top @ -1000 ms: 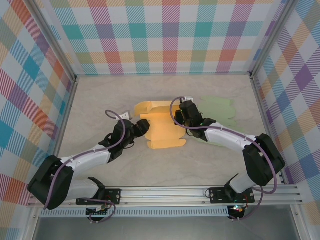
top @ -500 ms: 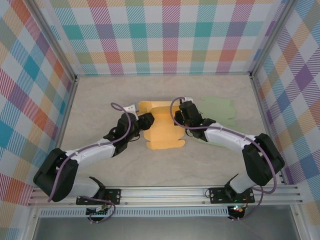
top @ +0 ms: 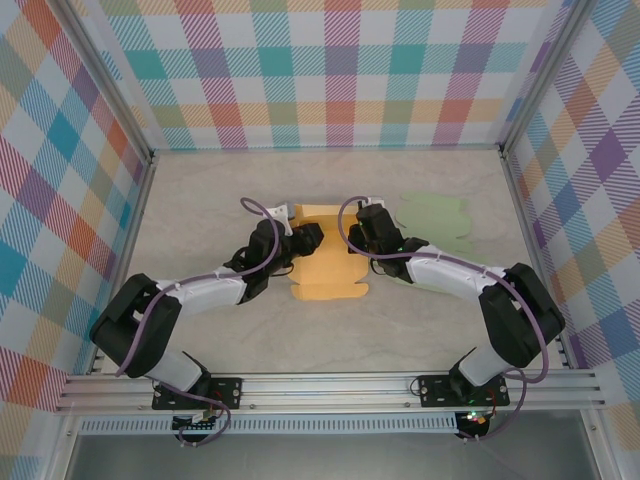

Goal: Fold the paper box

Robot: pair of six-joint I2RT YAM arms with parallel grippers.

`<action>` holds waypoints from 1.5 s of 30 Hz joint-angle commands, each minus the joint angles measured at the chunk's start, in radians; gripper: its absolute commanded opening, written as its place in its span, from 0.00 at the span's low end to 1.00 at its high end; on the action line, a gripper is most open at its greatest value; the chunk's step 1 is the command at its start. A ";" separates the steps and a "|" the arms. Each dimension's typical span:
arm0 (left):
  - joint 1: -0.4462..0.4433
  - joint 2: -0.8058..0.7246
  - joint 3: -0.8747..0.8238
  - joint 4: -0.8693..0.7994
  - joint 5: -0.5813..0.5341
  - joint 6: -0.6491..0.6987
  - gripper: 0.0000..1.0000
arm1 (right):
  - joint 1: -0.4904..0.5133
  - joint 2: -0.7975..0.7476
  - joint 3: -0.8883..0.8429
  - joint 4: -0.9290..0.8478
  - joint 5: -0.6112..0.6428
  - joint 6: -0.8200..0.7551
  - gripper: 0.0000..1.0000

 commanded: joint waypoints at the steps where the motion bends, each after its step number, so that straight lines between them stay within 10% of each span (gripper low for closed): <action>1: -0.012 0.016 0.032 0.046 0.032 -0.012 0.32 | 0.015 0.011 0.012 0.034 -0.034 0.016 0.00; 21: -0.013 -0.568 -0.128 -0.429 0.004 0.054 0.35 | 0.015 0.020 0.017 0.028 0.004 0.015 0.00; 27: -0.008 -0.757 -0.059 -0.663 -0.259 0.177 0.34 | 0.015 0.003 0.002 0.037 -0.001 0.010 0.00; 32: 0.084 -0.716 0.010 -0.803 -0.459 0.212 0.33 | 0.016 -0.014 -0.005 0.034 -0.019 0.006 0.00; 45: 0.341 -0.288 0.033 -0.450 -0.140 0.261 0.36 | 0.018 0.000 0.011 0.026 -0.072 -0.021 0.00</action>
